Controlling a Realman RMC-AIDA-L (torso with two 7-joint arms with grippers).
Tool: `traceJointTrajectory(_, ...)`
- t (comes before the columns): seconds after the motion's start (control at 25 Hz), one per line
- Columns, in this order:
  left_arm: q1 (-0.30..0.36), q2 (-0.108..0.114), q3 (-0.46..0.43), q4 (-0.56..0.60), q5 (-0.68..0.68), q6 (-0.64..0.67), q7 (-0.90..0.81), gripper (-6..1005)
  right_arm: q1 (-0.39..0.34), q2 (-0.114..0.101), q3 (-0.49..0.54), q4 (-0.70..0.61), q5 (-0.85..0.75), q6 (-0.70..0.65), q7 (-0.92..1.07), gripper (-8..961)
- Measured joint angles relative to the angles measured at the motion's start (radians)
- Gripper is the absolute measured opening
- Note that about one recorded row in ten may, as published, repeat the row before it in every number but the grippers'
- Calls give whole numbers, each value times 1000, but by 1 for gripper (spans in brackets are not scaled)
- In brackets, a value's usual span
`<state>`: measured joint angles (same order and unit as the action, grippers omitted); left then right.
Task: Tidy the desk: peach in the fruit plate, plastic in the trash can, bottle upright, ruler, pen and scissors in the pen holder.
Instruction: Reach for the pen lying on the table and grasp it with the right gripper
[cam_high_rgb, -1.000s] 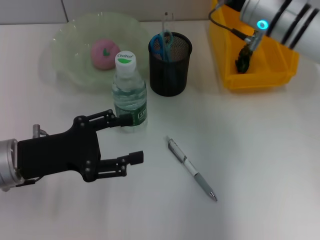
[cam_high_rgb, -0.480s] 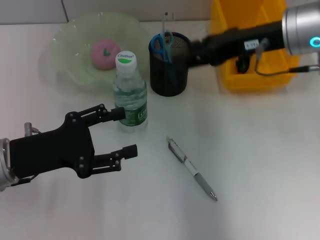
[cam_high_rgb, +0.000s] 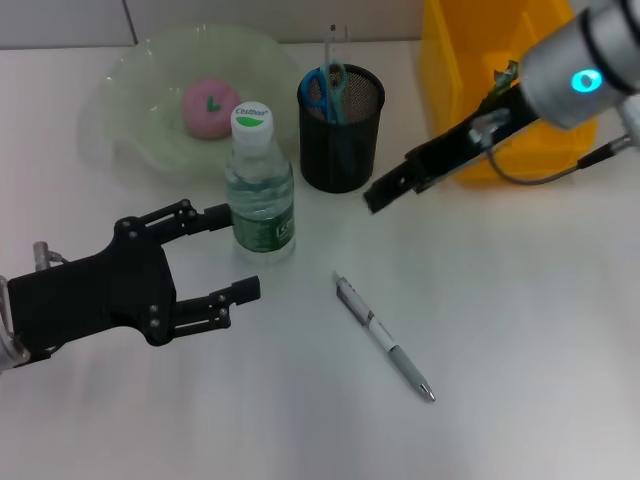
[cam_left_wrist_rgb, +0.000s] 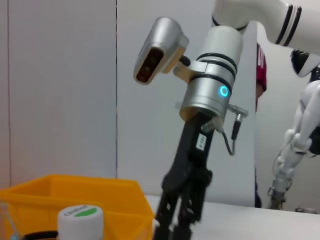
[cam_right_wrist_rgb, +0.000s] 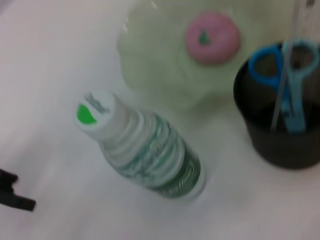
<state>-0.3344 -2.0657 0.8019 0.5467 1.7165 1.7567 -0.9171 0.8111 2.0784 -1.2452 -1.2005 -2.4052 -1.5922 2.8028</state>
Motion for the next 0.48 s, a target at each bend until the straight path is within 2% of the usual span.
traceJointTrajectory(0.24, 1, -1, -9, 3, 0, -4, 13, 799, 85, 7, -156, 105, -28, 12, 135, 722)
traceJointTrajectory(0.48, -1, -2, -9, 3, 0, -16, 36, 799, 135, 13, -187, 248, -27, 39, 151, 722)
